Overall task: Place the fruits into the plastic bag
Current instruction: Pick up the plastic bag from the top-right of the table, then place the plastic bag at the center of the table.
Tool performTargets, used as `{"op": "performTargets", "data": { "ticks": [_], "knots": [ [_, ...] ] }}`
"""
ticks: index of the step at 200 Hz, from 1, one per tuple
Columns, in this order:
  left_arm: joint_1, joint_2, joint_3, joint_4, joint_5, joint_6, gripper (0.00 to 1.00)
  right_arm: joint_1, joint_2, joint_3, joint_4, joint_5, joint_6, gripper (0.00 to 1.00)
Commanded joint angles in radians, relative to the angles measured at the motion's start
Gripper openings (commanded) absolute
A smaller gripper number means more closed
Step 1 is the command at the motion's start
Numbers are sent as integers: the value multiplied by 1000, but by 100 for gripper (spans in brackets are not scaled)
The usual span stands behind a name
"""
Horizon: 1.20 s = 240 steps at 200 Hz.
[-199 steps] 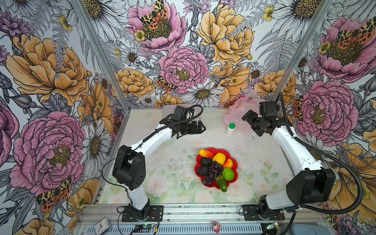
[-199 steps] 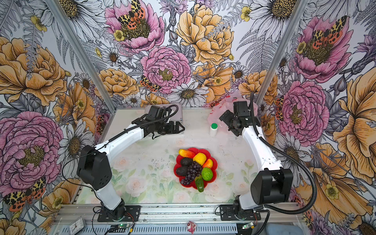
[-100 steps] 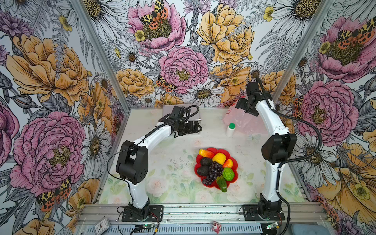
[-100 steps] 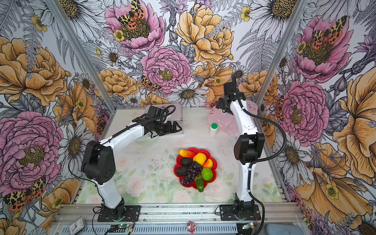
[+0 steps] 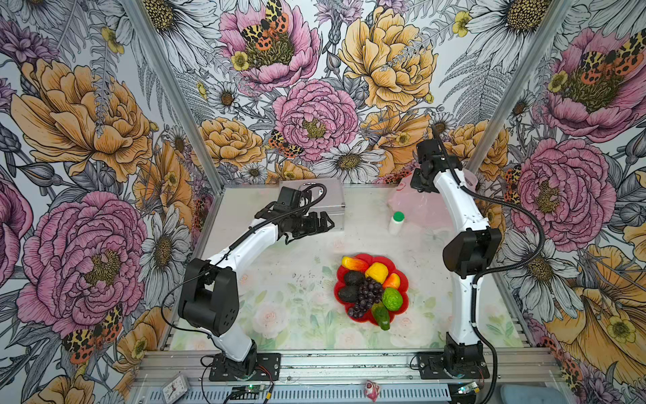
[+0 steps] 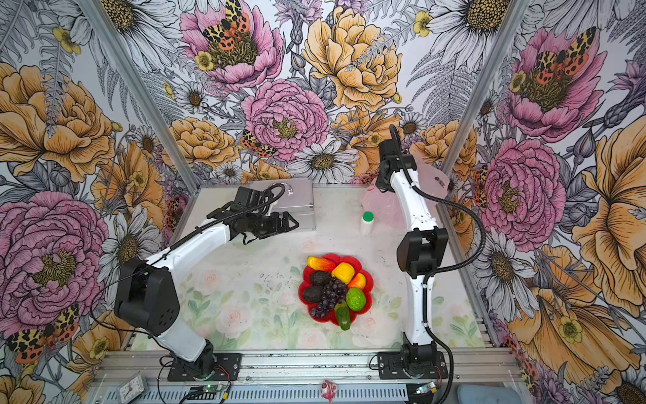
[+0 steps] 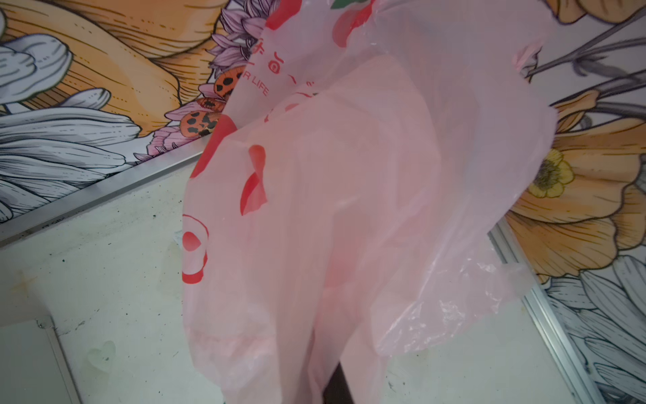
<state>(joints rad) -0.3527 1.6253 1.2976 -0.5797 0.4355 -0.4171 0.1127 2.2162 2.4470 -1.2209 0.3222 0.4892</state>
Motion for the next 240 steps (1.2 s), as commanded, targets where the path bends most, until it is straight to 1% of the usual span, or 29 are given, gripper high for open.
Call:
{"op": "performTargets", "data": {
  "ticks": [1,12,14,20,21,24,30,43,59,94,120,144,154,159,165,167,172,175,177,179,180,183,184,185,188,193,215,230,240],
  "knots": [
    [16,-67,-27,7,0,4,99,44,-130,86,73,-4,-73,0],
    [24,-94,-43,7,1,6,99,46,-159,104,119,-129,-79,0],
    [27,-99,-46,7,0,5,99,47,-168,108,135,-176,-76,0],
    [31,-115,-55,7,-1,6,99,48,-180,110,162,-245,-69,0],
    [32,-118,-57,7,-1,6,99,50,-185,109,172,-275,-64,0],
    [35,-125,-62,7,-1,6,99,52,-191,110,181,-292,-61,0],
    [40,-141,-72,6,-1,6,99,58,-207,112,217,-376,-41,0],
    [57,-176,-95,7,-1,3,99,81,-228,129,257,-476,5,0],
    [76,-226,-124,7,-2,-5,99,117,-245,161,260,-524,71,0],
    [120,-350,-208,8,-16,-30,99,189,-284,214,285,-705,121,0],
    [167,-414,-271,7,-4,-50,99,225,-315,230,310,-789,169,0],
    [204,-454,-302,-7,-9,-54,99,262,-336,213,321,-964,195,0],
    [217,-462,-304,-19,-16,-51,99,280,-381,121,317,-1023,173,0],
    [224,-466,-304,-26,-23,-48,99,294,-416,37,315,-1029,146,0],
    [232,-466,-304,-39,-35,-46,99,314,-483,-99,314,-1015,104,0],
    [235,-466,-303,-43,-38,-45,99,317,-495,-120,315,-1014,98,0],
    [245,-467,-302,-53,-46,-45,99,334,-557,-246,317,-979,71,0],
    [251,-466,-302,-60,-53,-45,99,340,-570,-285,317,-968,56,0],
    [256,-466,-301,-65,-57,-45,99,347,-588,-325,317,-955,42,2],
    [260,-466,-301,-70,-60,-45,99,357,-618,-377,317,-938,26,8],
    [261,-466,-300,-74,-63,-45,99,357,-618,-377,317,-938,26,8],
    [268,-466,-299,-83,-71,-46,99,365,-643,-430,318,-925,15,15],
    [272,-466,-299,-86,-74,-46,99,372,-658,-475,319,-910,8,20],
    [274,-466,-299,-88,-76,-46,99,372,-658,-475,319,-910,8,20],
    [281,-466,-300,-99,-85,-47,99,379,-677,-534,322,-896,3,26],
    [294,-464,-299,-113,-98,-50,99,394,-710,-639,333,-873,1,33],
    [343,-447,-312,-129,-97,-73,99,440,-771,-909,374,-858,26,45],
    [362,-431,-320,-128,-78,-93,99,436,-818,-999,398,-843,53,49],
    [364,-422,-319,-126,-74,-95,99,419,-859,-1021,406,-820,70,55]
  ]
}}
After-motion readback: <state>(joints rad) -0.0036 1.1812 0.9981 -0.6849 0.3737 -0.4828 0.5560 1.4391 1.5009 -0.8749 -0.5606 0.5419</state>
